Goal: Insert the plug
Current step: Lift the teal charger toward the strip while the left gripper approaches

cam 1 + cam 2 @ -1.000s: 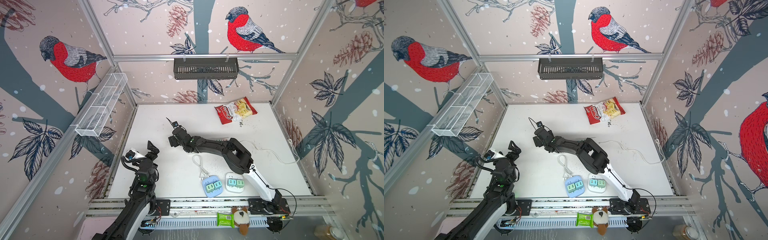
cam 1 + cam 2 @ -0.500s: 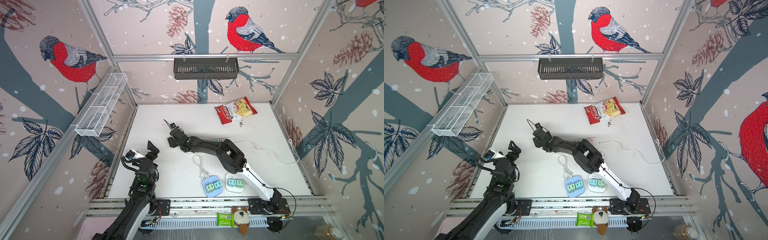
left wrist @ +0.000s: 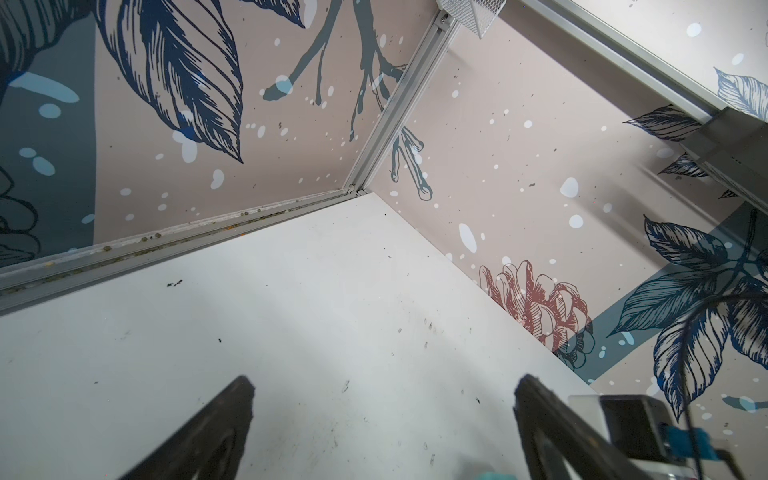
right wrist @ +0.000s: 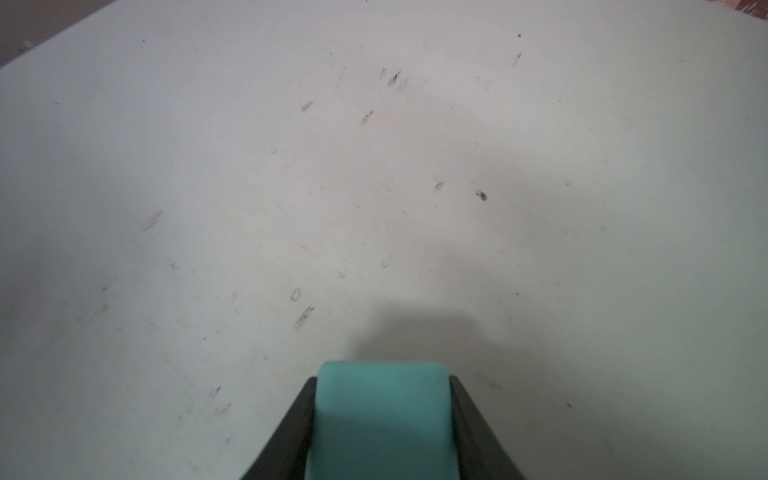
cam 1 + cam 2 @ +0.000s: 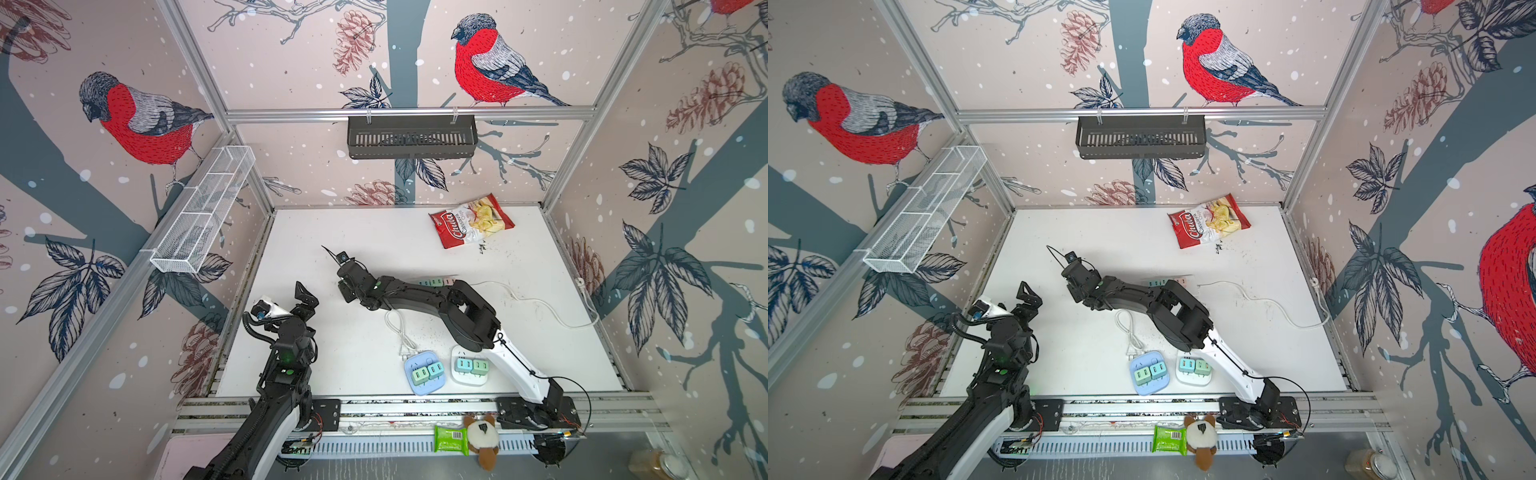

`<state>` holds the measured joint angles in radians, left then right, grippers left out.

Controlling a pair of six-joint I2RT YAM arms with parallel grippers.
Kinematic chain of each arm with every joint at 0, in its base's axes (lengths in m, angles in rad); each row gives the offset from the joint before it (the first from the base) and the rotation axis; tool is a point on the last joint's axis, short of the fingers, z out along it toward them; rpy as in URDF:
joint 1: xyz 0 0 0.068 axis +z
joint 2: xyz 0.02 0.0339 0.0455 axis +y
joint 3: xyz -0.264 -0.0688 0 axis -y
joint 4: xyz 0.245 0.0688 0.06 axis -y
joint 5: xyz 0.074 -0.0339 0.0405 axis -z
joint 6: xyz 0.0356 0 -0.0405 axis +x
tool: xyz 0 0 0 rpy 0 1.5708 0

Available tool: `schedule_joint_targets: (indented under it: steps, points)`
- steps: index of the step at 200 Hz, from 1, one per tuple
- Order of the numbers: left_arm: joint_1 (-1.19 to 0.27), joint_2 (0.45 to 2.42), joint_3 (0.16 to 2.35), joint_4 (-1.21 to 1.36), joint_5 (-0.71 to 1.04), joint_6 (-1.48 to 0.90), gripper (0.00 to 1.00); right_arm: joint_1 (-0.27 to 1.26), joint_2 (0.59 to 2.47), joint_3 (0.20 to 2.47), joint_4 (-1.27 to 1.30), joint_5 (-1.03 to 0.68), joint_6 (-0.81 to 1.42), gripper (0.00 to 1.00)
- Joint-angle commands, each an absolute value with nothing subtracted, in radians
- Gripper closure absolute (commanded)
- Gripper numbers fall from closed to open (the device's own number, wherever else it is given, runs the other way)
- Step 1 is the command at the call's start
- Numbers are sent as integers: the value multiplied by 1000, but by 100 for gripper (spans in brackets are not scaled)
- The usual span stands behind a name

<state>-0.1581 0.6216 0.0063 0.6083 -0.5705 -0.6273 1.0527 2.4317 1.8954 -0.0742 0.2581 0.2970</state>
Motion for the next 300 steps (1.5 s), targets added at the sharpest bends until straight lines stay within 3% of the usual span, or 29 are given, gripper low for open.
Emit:
schedule_joint_targets:
  steps: [1, 84, 124, 173, 214, 251, 274, 300]
  points:
    - [-155, 623, -4, 639, -571, -633, 3, 1052, 2306, 1831, -14, 273, 234, 80]
    - [-155, 665, 6, 670, -535, -617, 3, 1023, 1604, 1049, 450, 307, 44, 88]
    - [-155, 681, 14, 682, -518, -608, 3, 948, 1357, 758, 638, 282, -4, 88]
    - [-155, 698, 14, 720, -463, -563, 3, 814, 1257, 591, 755, 175, -46, 93]
    - [-155, 709, 52, 704, -366, -522, 3, 798, 1196, 508, 845, 121, -116, 95]
    - [-155, 693, 130, 647, -128, -543, 3, 776, 1186, 449, 939, 55, -138, 95]
    - [-161, 692, 164, 684, 69, -576, 12, 763, 1202, 443, 947, 25, -136, 96]
    - [-250, 716, 257, 628, 112, -560, 13, 761, 1212, 447, 944, 22, -142, 96]
